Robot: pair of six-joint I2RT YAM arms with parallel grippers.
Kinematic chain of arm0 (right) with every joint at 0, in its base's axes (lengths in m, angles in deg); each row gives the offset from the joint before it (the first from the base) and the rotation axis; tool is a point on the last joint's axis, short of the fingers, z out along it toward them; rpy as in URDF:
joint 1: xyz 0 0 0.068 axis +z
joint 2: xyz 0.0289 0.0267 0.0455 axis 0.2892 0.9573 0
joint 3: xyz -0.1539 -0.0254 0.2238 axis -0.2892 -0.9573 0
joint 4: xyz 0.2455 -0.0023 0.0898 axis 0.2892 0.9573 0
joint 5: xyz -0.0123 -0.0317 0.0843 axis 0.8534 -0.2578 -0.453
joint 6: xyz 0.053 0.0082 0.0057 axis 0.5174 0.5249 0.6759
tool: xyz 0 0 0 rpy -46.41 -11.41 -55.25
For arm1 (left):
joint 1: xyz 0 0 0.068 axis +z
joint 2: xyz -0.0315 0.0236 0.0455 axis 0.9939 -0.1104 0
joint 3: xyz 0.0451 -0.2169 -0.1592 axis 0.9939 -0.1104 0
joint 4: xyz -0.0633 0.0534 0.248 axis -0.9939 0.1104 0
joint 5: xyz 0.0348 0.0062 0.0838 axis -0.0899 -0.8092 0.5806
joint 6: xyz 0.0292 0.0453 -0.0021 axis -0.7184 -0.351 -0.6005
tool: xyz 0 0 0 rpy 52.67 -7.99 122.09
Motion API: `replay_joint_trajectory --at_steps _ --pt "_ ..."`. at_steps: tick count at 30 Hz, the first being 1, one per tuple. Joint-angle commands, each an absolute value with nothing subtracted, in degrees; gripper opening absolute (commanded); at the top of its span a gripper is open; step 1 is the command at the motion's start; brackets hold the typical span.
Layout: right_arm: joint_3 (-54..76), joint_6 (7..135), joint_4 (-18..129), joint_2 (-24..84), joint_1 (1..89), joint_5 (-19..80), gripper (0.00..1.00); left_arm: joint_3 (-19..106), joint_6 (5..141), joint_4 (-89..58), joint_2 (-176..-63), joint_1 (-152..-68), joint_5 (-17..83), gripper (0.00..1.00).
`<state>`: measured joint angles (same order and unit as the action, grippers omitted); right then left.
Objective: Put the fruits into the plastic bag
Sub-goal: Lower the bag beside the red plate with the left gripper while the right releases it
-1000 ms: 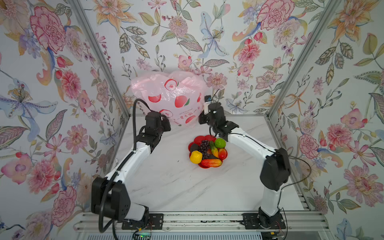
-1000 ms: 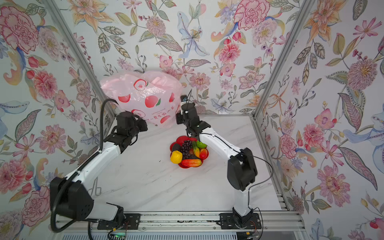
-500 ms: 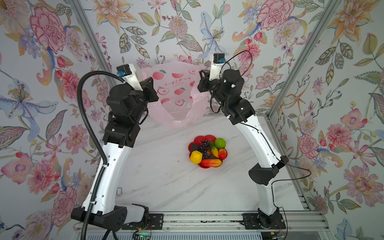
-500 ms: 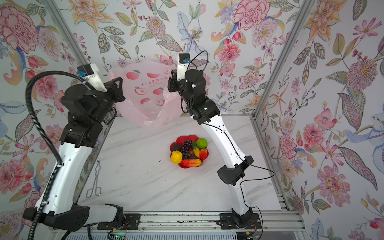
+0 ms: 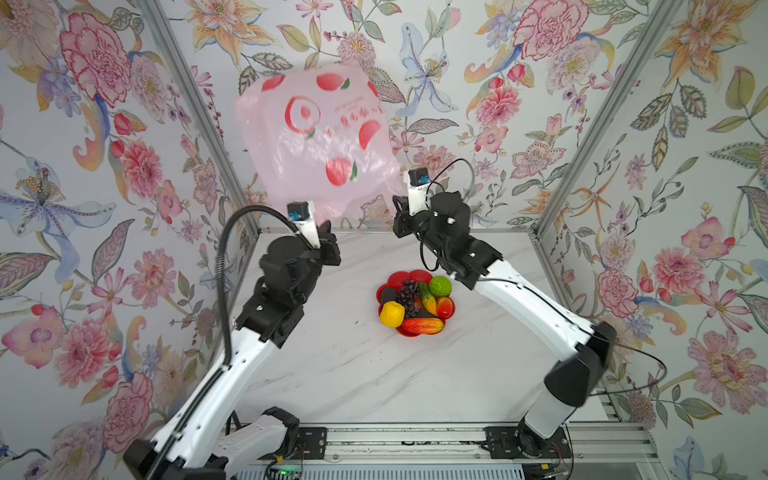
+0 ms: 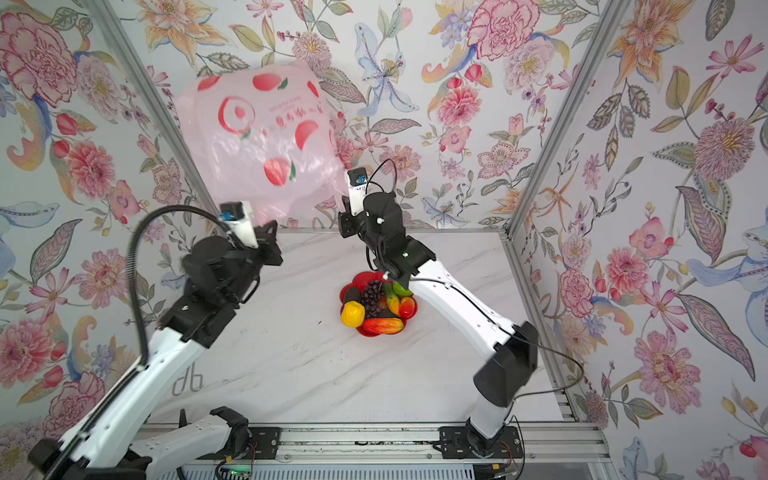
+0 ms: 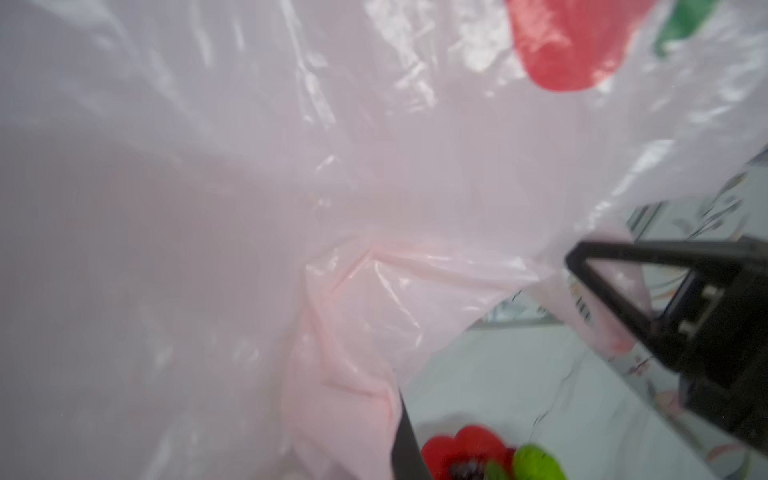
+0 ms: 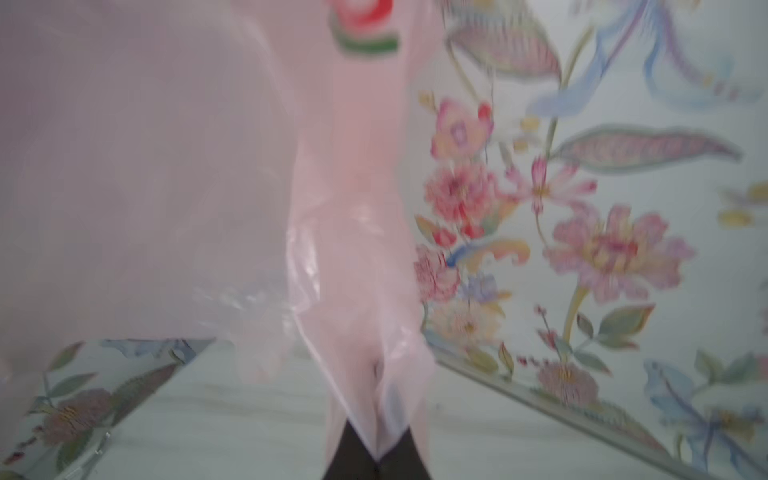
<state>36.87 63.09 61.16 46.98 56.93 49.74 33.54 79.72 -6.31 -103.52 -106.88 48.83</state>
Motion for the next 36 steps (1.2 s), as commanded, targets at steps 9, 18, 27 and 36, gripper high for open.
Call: replay_joint_trajectory --at_steps 9,18,27,36 --pt "52.74 66.63 76.4 58.67 57.06 47.73 0.0 32.68 86.16 -1.57 -102.2 -102.08 44.28 0.0" --pt "58.86 64.54 76.63 66.93 55.76 43.45 0.0 18.69 89.29 -7.94 -94.48 -102.04 43.75 0.0" --pt "55.18 65.64 71.98 69.58 51.4 39.76 0.0 10.54 95.42 -9.15 -89.77 -102.14 44.6 0.0" --pt "55.7 63.24 69.93 72.39 49.59 40.23 0.0 9.0 99.93 -12.54 -92.67 -102.08 43.66 0.0"
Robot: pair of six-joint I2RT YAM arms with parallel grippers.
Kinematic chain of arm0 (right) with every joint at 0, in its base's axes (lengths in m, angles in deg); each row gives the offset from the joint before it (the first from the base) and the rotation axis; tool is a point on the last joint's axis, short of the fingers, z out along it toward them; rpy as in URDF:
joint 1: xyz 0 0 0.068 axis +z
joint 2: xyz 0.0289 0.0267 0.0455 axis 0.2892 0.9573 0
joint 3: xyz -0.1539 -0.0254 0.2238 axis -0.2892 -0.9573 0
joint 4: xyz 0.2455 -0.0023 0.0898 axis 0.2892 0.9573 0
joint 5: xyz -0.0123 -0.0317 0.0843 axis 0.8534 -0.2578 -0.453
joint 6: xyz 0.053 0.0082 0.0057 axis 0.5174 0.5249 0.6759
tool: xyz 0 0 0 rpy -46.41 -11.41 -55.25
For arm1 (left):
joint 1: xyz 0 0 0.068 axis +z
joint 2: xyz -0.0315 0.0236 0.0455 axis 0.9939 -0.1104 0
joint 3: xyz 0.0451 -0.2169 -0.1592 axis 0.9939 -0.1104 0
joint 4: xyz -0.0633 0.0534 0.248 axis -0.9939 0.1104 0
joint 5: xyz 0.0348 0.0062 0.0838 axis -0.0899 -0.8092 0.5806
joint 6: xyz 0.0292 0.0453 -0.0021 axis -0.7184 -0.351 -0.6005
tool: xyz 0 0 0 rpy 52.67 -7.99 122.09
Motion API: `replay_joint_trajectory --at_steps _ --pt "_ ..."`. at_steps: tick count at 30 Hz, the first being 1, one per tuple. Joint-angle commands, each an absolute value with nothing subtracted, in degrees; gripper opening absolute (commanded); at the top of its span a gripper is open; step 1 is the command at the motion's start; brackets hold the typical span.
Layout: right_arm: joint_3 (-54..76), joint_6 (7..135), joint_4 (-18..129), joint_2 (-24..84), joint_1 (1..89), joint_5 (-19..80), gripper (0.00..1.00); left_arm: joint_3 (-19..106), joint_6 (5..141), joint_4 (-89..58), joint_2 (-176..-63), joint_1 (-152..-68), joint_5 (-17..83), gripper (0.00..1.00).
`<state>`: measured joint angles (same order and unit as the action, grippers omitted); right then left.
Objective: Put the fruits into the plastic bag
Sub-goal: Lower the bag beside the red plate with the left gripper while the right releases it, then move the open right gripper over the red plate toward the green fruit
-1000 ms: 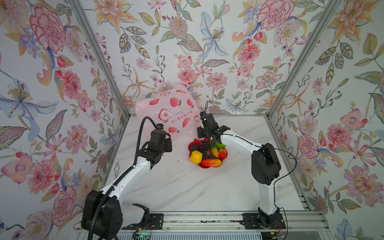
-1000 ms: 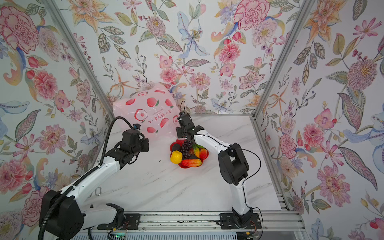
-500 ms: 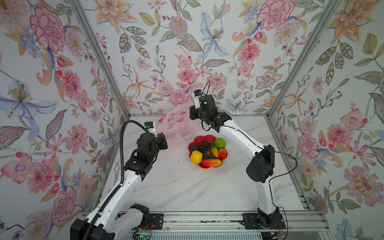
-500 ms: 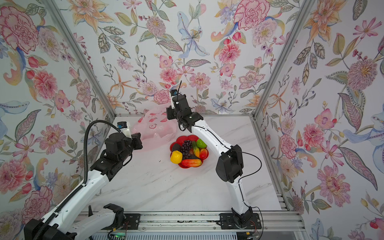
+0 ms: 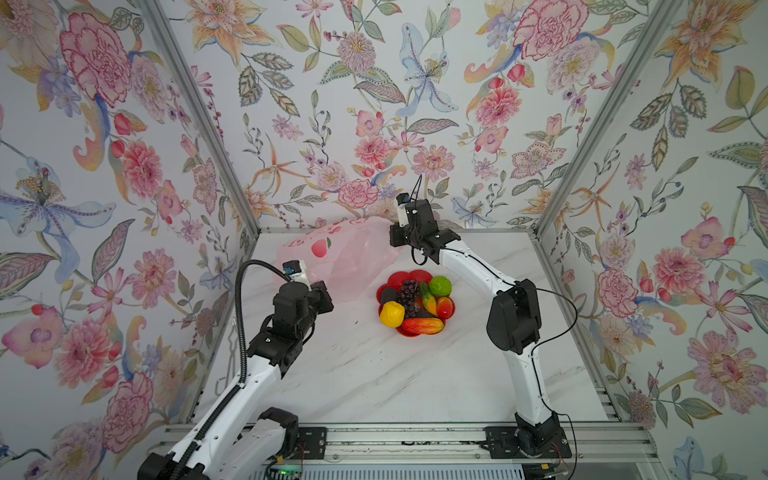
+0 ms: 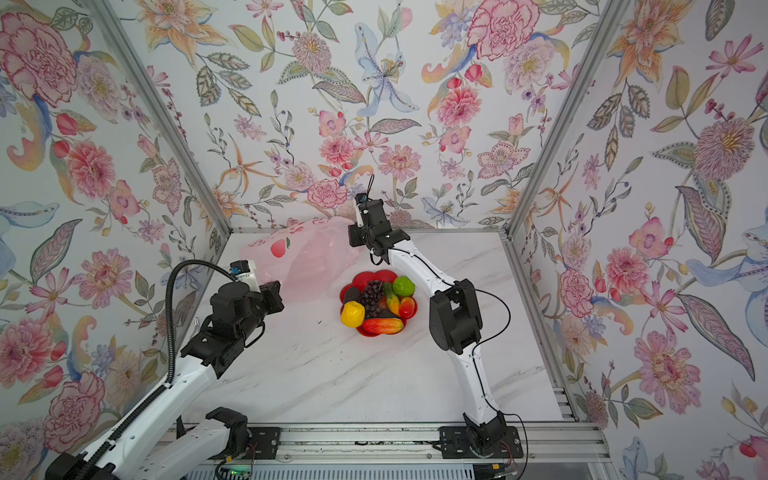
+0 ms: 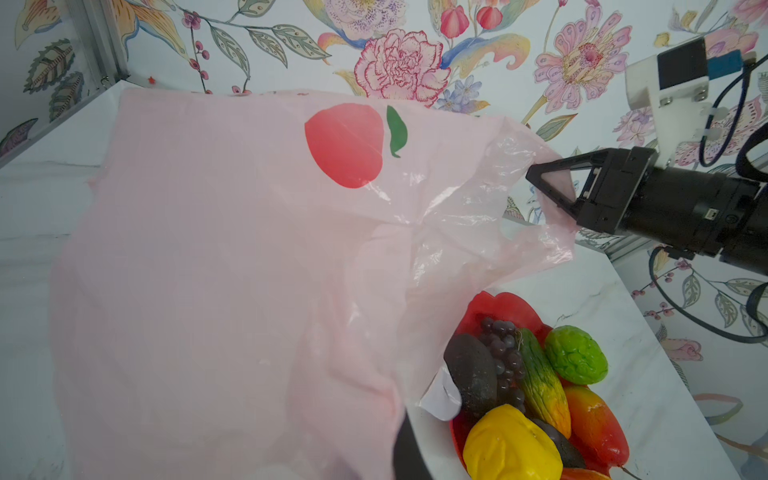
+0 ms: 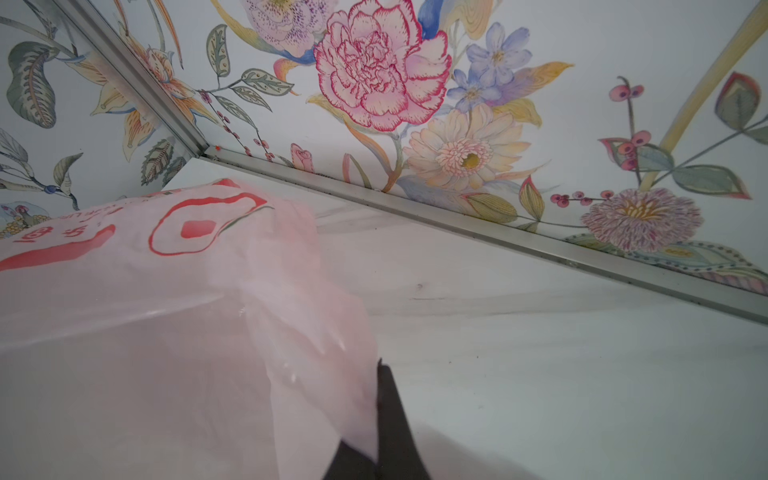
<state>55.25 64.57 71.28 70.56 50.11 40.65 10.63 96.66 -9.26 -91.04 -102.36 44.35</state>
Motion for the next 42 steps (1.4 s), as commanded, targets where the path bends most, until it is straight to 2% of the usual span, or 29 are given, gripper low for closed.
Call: replay_joint_trajectory --at_steps 1,5,6,12,15,17,25,29,33,39,42 --pt "55.25 63.38 69.94 72.39 49.23 40.49 0.0 8.49 101.02 -13.66 -93.38 -102.15 43.24 0.0" --pt "53.49 63.56 69.86 72.35 47.72 40.17 0.0 6.92 105.35 -18.19 -97.25 -102.43 41.77 0.0" --pt "53.25 63.61 69.86 72.37 47.45 40.05 0.05 6.94 105.6 -18.84 -98.34 -102.65 41.39 0.0" --pt "53.6 68.65 72.85 71.52 44.61 34.49 0.69 8.89 104.65 -19.6 -103.31 -104.64 40.47 0.0" --pt "54.07 71.52 77.71 68.11 43.21 32.33 0.89 8.72 104.7 -21.1 -104.81 -104.82 39.7 0.0" --pt "52.98 72.07 80.65 64.43 42.62 31.9 0.97 8.71 104.43 -21.89 -105.65 -104.92 39.02 0.0" --pt "50.39 73.96 100.02 51.15 40.57 26.06 0.99 10.4 103.21 -24.61 -108.07 -104.85 36.12 0.0" --pt "45.41 77.36 103.07 46.47 39.27 14.08 0.99 11.82 102.85 -25.2 -108.58 -104.89 34.76 0.0" --pt "46.8 76.18 109.83 45.32 39.88 18.66 0.99 11.95 102.4 -25.21 -107.72 -104.93 34.87 0.0" --pt "56.94 76.12 126.76 50.48 40.31 28.22 0.99 10.24 102.59 -25.62 -106.78 -104.88 34.77 0.0" --pt "57.27 75.1 132.84 52.64 40.97 31.86 0.99 9.6 102.96 -26.29 -106.63 -104.87 34.82 0.0"
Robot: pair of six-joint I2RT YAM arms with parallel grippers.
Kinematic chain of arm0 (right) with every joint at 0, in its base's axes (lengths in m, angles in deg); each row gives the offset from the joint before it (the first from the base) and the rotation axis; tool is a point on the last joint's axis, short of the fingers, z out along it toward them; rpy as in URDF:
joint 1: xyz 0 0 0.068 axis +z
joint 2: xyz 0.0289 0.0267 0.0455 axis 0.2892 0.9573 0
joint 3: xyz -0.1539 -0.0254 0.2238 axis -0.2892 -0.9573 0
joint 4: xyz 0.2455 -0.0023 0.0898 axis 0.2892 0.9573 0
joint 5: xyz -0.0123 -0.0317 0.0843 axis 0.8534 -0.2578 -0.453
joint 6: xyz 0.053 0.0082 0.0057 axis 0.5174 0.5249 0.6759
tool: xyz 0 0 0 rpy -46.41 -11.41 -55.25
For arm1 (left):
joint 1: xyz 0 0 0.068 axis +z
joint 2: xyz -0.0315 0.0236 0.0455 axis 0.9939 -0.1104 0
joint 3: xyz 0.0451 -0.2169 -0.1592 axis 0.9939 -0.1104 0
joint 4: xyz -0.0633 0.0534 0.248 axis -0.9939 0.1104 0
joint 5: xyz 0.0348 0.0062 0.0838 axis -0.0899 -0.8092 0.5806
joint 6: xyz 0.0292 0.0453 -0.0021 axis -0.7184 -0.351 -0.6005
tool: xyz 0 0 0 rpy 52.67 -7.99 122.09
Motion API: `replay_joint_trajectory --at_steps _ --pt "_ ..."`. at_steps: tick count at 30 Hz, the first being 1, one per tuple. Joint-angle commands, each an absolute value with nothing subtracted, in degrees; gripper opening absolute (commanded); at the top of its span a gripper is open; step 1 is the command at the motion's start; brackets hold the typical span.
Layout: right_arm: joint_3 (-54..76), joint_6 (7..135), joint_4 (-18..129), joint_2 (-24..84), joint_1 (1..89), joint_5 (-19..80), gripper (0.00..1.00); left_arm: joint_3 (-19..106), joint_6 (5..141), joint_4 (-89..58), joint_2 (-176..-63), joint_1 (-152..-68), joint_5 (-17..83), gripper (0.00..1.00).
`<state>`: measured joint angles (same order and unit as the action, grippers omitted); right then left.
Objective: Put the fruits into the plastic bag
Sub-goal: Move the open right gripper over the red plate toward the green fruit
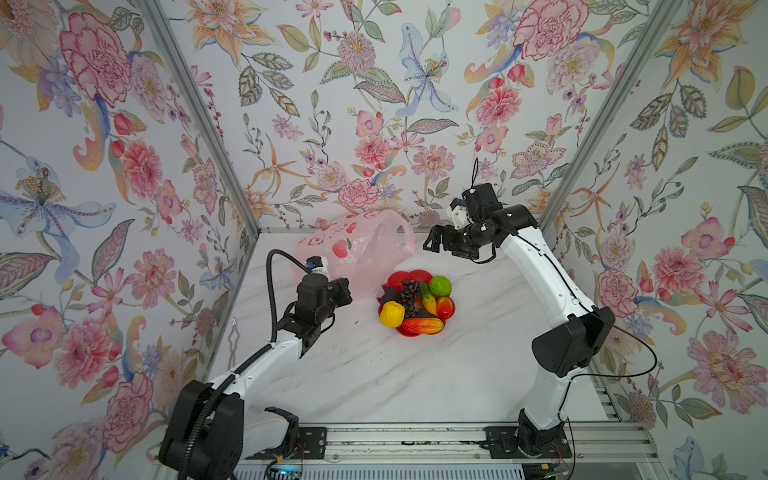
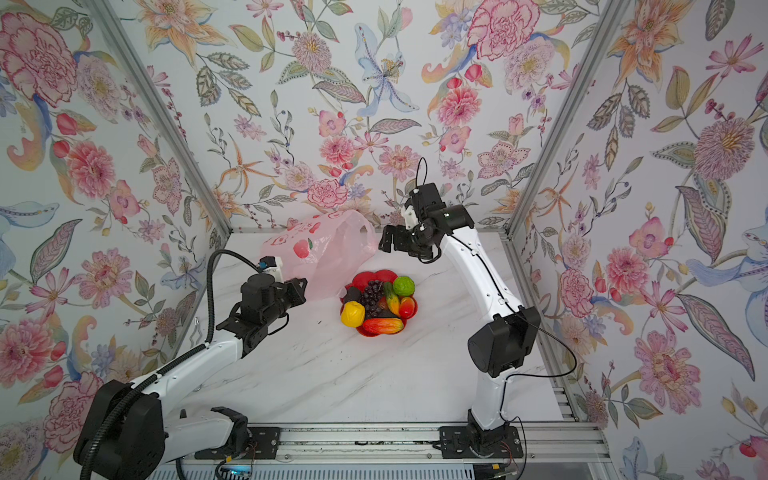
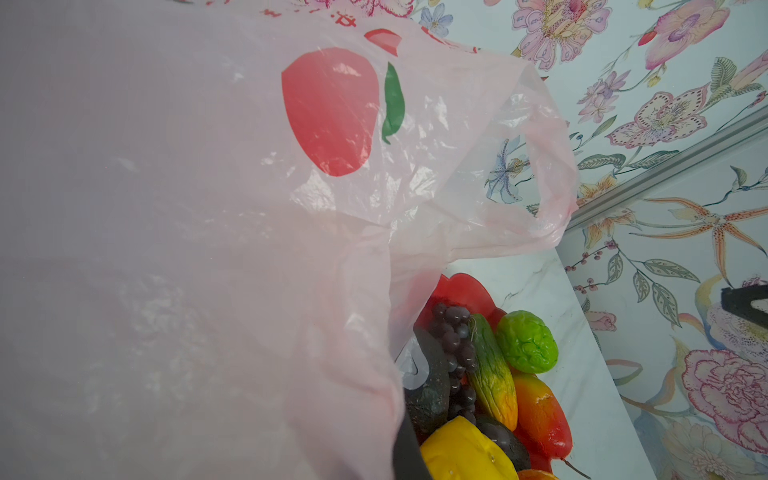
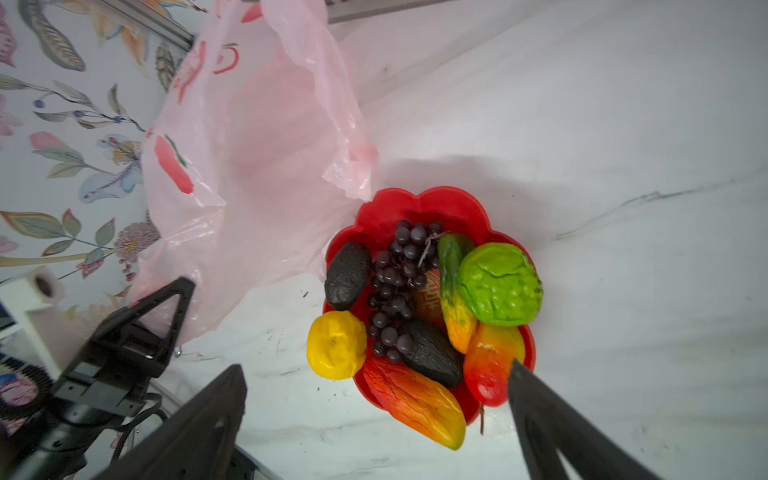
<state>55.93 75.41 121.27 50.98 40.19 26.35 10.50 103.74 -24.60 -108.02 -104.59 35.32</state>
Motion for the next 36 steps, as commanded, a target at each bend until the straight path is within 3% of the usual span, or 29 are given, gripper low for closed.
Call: replay_joint_trajectory --at_steps 1,7,36 --pt "56.56 74.91 133.91 53.21 41.11 32.27 1.0 9.51 103.14 -26.36 -106.54 -104.85 34.83 0.0" --pt "51.05 74.46 134.55 55.97 42.12 35.61 0.98 10.34 102.45 -25.64 -106.43 -104.88 34.74 0.0" --pt "59.16 78.64 130.4 72.1 39.84 37.64 1.0 12.0 100.73 -23.53 -107.13 -105.01 36.24 0.0"
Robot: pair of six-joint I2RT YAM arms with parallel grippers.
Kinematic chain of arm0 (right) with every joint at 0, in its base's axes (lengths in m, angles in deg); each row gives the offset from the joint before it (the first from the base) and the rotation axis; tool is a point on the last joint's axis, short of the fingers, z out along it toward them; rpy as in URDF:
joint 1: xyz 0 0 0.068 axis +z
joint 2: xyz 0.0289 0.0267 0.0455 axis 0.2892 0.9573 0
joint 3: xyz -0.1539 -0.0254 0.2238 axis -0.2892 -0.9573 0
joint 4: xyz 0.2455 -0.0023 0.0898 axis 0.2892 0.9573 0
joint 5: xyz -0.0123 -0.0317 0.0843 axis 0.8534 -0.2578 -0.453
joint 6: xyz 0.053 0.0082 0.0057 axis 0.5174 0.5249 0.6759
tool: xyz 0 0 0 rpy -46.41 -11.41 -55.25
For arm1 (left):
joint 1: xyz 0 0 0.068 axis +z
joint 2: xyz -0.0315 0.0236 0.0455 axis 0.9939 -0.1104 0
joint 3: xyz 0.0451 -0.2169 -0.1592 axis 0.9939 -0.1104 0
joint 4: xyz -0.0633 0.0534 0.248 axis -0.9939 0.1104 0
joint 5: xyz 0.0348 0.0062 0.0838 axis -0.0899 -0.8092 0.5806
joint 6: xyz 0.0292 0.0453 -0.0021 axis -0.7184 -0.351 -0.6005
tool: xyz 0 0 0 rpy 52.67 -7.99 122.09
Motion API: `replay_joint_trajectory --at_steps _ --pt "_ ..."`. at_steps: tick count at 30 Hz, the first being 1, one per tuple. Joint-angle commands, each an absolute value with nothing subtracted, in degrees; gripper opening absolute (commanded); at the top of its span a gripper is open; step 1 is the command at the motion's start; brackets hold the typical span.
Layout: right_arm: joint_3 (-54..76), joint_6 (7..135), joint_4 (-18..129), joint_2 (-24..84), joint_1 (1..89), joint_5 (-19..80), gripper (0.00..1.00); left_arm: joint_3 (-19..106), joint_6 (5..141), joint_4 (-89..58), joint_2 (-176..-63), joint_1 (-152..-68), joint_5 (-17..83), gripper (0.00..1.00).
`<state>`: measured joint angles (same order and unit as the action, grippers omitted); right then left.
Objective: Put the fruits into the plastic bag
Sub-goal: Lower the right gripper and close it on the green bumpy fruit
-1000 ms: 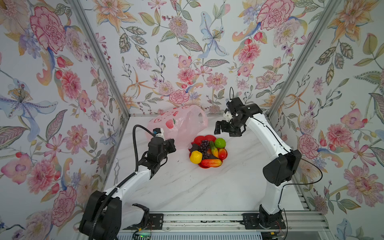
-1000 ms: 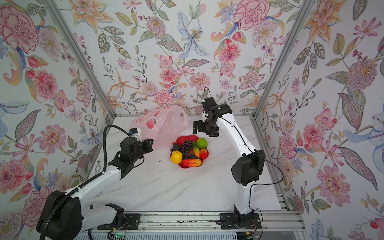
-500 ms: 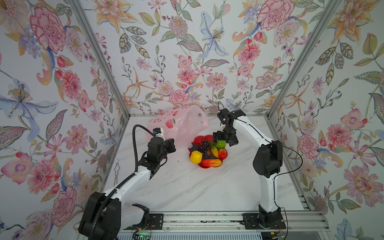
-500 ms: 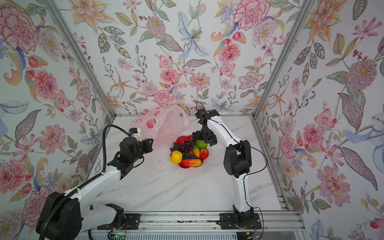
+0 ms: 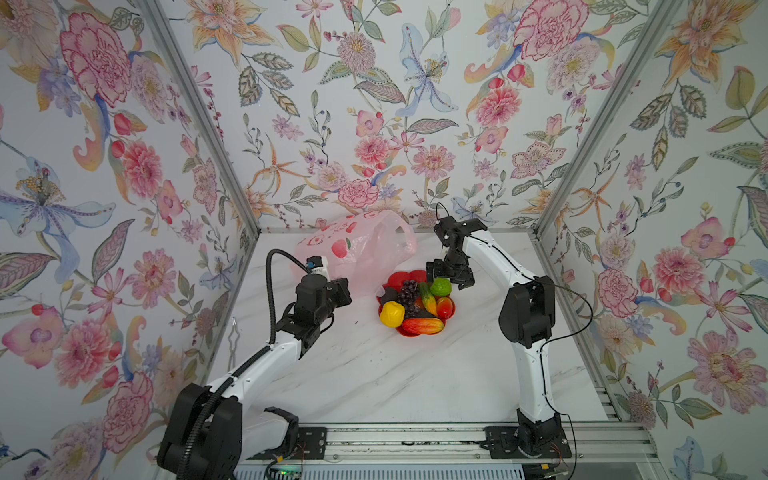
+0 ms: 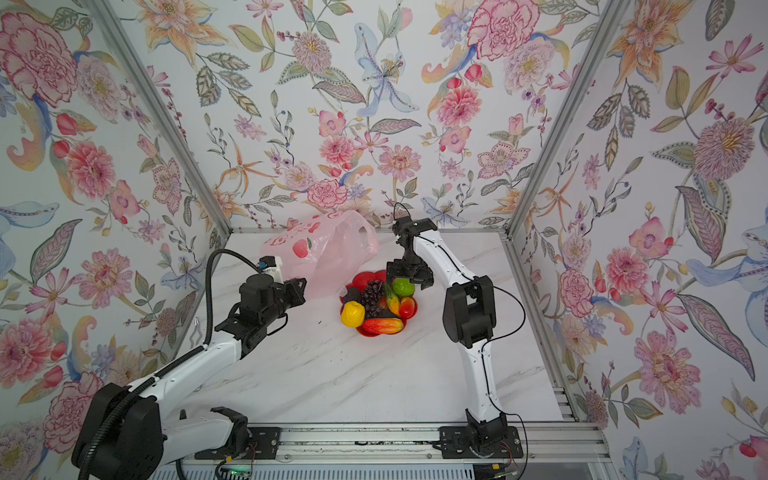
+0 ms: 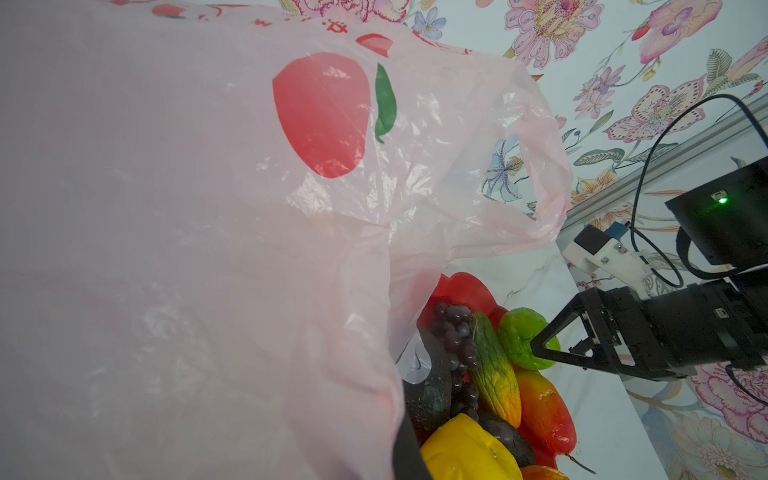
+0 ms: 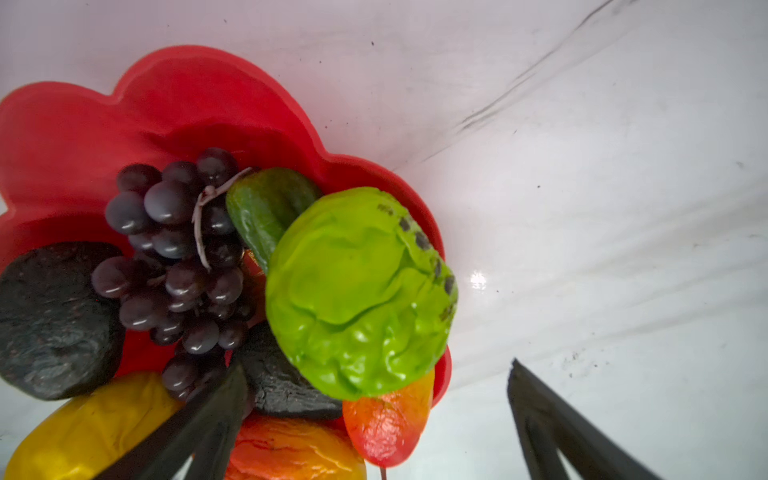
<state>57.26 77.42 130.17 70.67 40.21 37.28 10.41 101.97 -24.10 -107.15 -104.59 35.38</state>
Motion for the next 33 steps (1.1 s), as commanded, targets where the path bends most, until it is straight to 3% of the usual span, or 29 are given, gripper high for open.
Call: replay_joint_trajectory --at_steps 1,18,33 --pt "59.66 78.88 130.33 72.47 39.78 37.55 1.0 12.01 100.68 -23.57 -107.26 -105.03 36.24 0.0" --pt "63.67 82.59 129.53 76.67 39.57 37.27 0.87 11.97 100.72 -23.77 -107.66 -105.02 35.96 0.0" --pt "63.11 82.61 129.35 77.91 39.49 37.96 0.86 11.71 100.42 -23.59 -107.31 -105.01 35.71 0.0"
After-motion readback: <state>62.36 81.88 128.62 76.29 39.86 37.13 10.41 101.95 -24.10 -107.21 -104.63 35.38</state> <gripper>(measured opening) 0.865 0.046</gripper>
